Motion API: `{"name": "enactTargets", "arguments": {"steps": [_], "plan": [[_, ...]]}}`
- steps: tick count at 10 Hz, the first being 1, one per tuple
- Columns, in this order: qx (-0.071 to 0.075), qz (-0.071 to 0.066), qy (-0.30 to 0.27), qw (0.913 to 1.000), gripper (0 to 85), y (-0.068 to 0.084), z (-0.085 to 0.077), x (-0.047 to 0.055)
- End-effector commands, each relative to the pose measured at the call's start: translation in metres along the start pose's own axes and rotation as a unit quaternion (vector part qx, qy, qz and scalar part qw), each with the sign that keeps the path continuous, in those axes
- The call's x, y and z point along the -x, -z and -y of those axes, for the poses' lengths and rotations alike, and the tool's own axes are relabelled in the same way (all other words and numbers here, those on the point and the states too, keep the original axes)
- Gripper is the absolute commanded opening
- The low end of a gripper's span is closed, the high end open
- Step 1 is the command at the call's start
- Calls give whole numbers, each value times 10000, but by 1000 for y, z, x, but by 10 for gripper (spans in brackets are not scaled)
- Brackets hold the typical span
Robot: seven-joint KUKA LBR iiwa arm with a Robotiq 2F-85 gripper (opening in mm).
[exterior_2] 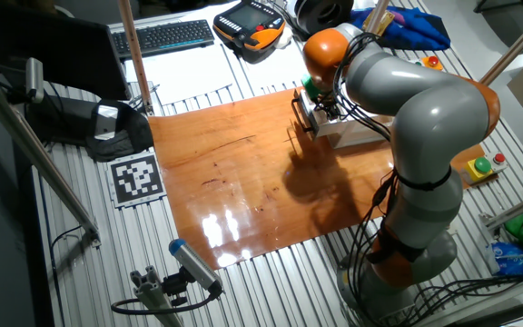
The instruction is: Put things in the drawer
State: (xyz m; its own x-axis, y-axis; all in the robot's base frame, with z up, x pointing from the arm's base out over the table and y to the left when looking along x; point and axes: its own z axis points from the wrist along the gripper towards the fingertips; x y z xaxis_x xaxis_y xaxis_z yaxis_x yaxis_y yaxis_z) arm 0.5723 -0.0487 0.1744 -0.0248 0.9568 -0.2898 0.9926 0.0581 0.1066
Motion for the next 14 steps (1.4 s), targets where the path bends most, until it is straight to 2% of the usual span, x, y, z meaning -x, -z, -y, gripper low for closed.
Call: {"name": "enactTargets", "arguments": {"steps": [1, 4, 5, 6, 7, 8, 9, 10, 12, 14], "plan": [[8, 16, 30, 10000, 680, 2, 0, 1], [-24, 30, 131, 9999, 680, 18, 0, 4], [-75, -33, 186, 9998, 680, 26, 0, 7], [-141, -98, 256, 9995, 510, 34, -2, 9], [-178, -110, 348, 9992, 510, 44, -4, 9], [-216, -98, 426, 9988, 340, 53, -6, 9], [-247, -87, 489, 9985, 340, 62, -8, 9], [-268, -107, 618, 9977, 0, 70, -9, 9], [-282, -169, 851, 9958, 0, 83, -10, 6], [-261, -385, 1191, 9918, 0, 95, -10, -2]]}}
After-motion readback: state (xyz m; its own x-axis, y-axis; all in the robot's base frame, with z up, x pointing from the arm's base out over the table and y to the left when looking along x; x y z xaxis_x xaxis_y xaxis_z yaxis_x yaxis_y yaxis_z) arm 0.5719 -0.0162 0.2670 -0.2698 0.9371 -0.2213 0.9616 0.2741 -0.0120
